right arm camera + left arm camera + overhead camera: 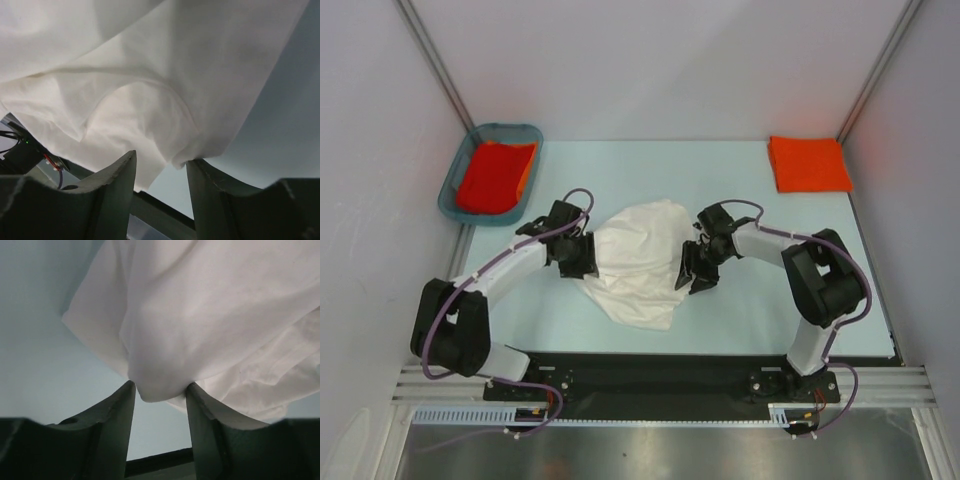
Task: Fold and stack the t-shirts
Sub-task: Flatten the tshirt out
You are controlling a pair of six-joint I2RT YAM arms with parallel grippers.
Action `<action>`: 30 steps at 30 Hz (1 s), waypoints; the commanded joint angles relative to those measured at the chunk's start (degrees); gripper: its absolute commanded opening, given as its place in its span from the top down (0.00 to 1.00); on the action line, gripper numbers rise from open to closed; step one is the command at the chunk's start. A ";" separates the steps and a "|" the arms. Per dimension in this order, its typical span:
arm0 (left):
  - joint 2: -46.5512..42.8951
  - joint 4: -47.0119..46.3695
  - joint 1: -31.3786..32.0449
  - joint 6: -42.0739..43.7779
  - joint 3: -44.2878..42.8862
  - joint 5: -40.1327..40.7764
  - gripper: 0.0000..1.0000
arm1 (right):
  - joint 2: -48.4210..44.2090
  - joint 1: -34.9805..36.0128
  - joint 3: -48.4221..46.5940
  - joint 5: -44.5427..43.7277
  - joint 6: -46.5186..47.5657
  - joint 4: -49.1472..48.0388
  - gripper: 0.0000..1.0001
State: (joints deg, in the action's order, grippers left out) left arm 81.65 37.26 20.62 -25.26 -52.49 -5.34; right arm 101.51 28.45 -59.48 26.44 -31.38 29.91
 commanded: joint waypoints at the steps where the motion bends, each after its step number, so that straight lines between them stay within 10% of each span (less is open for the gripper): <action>1: 0.79 -2.89 -0.84 2.49 -1.73 -3.27 0.52 | 3.15 0.12 -3.70 0.46 -1.41 -2.84 0.49; 5: 3.08 -2.72 -1.90 3.02 -5.68 -5.29 0.83 | 6.32 0.12 -6.95 -1.29 -0.97 -2.32 0.62; 7: 2.56 -0.88 -2.69 3.19 -8.58 -5.47 1.00 | 7.90 -0.67 -11.60 -3.40 0.08 -0.13 0.97; 15: -9.39 3.00 -5.41 0.21 -30.38 -2.66 1.00 | 10.72 -1.38 -52.88 -12.28 8.08 25.06 1.00; 20: -21.59 1.77 -5.42 -4.88 -28.31 -4.05 1.00 | 9.85 -1.12 -74.87 -16.06 11.33 38.02 1.00; 26: -41.79 1.22 -5.33 -14.64 -4.05 -6.43 0.98 | -9.61 1.70 -53.28 -15.19 8.45 34.17 1.00; 30: -49.20 7.56 -5.33 -16.14 7.03 -10.73 0.75 | -21.07 2.93 -33.02 -15.01 5.72 29.25 1.00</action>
State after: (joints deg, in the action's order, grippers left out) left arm 34.85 38.28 15.62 -37.52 -51.72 -12.69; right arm 85.21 31.62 -103.26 13.06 -23.40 58.63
